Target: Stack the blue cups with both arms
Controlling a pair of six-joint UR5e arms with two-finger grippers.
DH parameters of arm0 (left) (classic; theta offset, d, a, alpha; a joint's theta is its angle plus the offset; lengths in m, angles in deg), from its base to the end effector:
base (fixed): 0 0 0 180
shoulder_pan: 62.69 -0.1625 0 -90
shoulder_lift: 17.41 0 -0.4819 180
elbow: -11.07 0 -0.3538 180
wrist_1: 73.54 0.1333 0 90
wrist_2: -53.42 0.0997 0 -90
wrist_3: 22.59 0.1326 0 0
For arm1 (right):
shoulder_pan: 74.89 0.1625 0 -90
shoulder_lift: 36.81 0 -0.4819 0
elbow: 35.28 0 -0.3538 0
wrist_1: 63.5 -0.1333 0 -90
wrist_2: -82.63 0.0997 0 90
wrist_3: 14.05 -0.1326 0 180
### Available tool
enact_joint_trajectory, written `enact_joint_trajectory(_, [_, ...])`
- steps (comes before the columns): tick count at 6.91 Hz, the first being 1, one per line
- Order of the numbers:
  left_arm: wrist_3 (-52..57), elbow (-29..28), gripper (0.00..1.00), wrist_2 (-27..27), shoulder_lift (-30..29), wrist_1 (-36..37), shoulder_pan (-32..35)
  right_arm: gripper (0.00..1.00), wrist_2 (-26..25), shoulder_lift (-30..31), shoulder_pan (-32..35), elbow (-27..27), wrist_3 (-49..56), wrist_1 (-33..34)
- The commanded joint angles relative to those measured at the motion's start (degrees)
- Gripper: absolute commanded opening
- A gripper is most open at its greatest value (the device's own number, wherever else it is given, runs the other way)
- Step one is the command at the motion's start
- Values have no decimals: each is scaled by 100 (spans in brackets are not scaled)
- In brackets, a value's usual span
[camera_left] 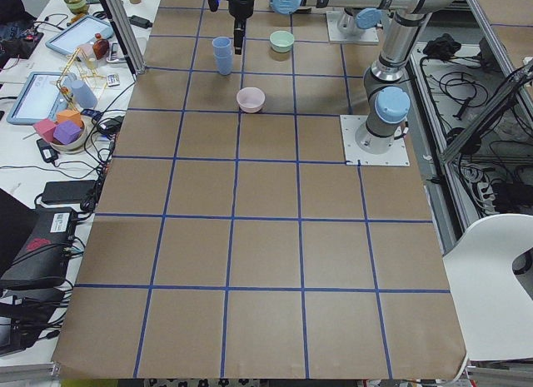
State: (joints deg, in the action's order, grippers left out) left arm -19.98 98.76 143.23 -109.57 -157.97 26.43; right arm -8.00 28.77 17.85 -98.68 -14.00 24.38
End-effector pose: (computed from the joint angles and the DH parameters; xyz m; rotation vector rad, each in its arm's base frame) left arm -0.1263 -0.4864 0.5230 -0.0476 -3.1370 0.1568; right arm 0.1629 -0.6456 0.4823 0.0762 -3.1297 0.0020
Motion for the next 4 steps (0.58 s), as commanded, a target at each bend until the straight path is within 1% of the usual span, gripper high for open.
enact_joint_trajectory(1, [39, -32, 100, -7, -12, -142, 0, 100, -7, 1013, -187, -712, 706, -411])
enact_joint_trajectory(2, [39, -84, 100, -7, -21, -309, 0, 100, 2, 1506, -196, -1204, 646, -377])
enact_joint_trajectory(3, [39, -85, 100, -15, -13, -319, 0, 100, 19, 1694, -196, -1540, 637, -342])
enact_joint_trajectory(4, [39, -76, 100, -7, -4, -319, 0, 100, 19, 1713, -213, -1804, 663, 233])
